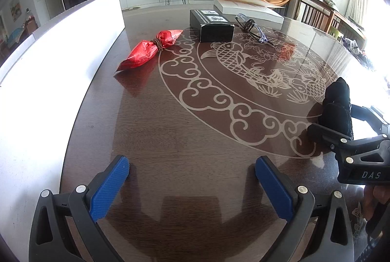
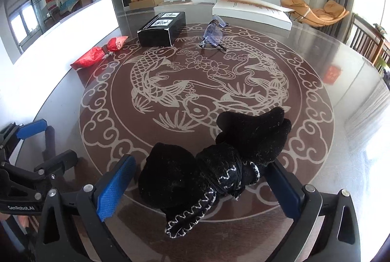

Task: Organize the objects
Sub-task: 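Lift the black knit gloves off the table with the right tool, then lower the left tool over the red tied package and close it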

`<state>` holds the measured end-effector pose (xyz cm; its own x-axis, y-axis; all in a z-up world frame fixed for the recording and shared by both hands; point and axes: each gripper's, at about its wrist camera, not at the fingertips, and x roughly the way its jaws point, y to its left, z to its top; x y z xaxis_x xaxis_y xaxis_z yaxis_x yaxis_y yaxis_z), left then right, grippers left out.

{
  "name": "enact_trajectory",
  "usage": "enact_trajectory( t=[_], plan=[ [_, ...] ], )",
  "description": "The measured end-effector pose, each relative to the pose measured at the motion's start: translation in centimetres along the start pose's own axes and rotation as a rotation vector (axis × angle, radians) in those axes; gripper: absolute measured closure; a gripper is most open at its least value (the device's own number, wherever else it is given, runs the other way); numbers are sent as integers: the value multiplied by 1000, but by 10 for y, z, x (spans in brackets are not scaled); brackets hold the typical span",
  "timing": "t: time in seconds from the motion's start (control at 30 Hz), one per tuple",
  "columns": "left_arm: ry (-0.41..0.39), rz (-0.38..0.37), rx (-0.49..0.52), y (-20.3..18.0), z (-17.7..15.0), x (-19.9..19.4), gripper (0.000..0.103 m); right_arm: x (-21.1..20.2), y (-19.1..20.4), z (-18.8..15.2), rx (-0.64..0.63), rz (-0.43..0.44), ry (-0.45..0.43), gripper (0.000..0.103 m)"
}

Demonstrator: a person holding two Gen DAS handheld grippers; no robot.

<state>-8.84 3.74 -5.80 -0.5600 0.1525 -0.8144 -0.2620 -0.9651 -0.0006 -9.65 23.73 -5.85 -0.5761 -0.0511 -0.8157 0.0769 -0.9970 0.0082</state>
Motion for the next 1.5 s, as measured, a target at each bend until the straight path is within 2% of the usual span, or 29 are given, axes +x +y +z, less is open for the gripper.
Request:
enact_trajectory(
  t=[0.13, 0.2, 0.27, 0.4, 0.53, 0.6, 0.73, 0.77, 0.8, 0.83, 0.87, 0.9, 0.93, 1.03, 1.1, 1.27, 1.4, 1.47, 1.5],
  plan=[
    [-3, 1, 2, 0, 1, 0, 0, 1, 1, 0, -4, -16, 1, 0],
    [27, -14, 22, -1, 9, 5, 0, 1, 1, 0, -5, -16, 1, 0],
    [38, -19, 10, 2, 29, 10, 0, 1, 1, 0, -5, -16, 1, 0],
    [-16, -8, -45, 9, 85, 12, 0, 1, 1, 0, -5, -16, 1, 0],
    [68, 39, -33, 16, 132, 53, 0, 1, 1, 0, -5, -16, 1, 0],
    [98, 51, -45, 24, 142, 71, 0, 1, 1, 0, -5, -16, 1, 0],
    [145, 16, -85, 39, 149, 98, 0, 1, 1, 0, -5, -16, 1, 0],
    [129, 15, -86, 42, 148, 99, 0, 1, 1, 0, -5, -16, 0, 0],
    [98, 21, -74, 42, 146, 97, 17, 1, 1, 0, -5, -16, 0, 0],
    [73, 42, -58, 41, 145, 94, 42, 1, 1, 0, -4, -15, 1, 0],
    [54, 39, -51, 41, 144, 91, 52, 2, 1, 0, -4, -16, 1, 0],
    [47, 29, -55, 41, 142, 88, 75, 2, 1, 0, -4, -16, 0, 0],
    [48, 22, -63, 40, 139, 84, 83, 2, 1, 0, -4, -16, 0, 0],
    [27, 0, -114, 35, 113, 67, 84, 2, 1, 0, -4, -16, 0, 0],
    [6, 2, -115, 23, 88, 49, 84, 2, 1, 0, -4, -16, 0, 0],
    [-24, -18, -60, -13, 18, 1, 83, 2, 1, 0, -4, -16, 0, 0],
    [-39, -8, -13, -27, -4, -13, 81, 2, 1, 0, -4, -16, 0, 0],
    [-56, 7, 24, -31, -7, -14, 76, 2, 1, 0, -4, -16, 0, 0],
    [-61, 37, 37, -30, -9, -15, 63, 2, 1, 0, -4, -16, 0, 0]
  ],
)
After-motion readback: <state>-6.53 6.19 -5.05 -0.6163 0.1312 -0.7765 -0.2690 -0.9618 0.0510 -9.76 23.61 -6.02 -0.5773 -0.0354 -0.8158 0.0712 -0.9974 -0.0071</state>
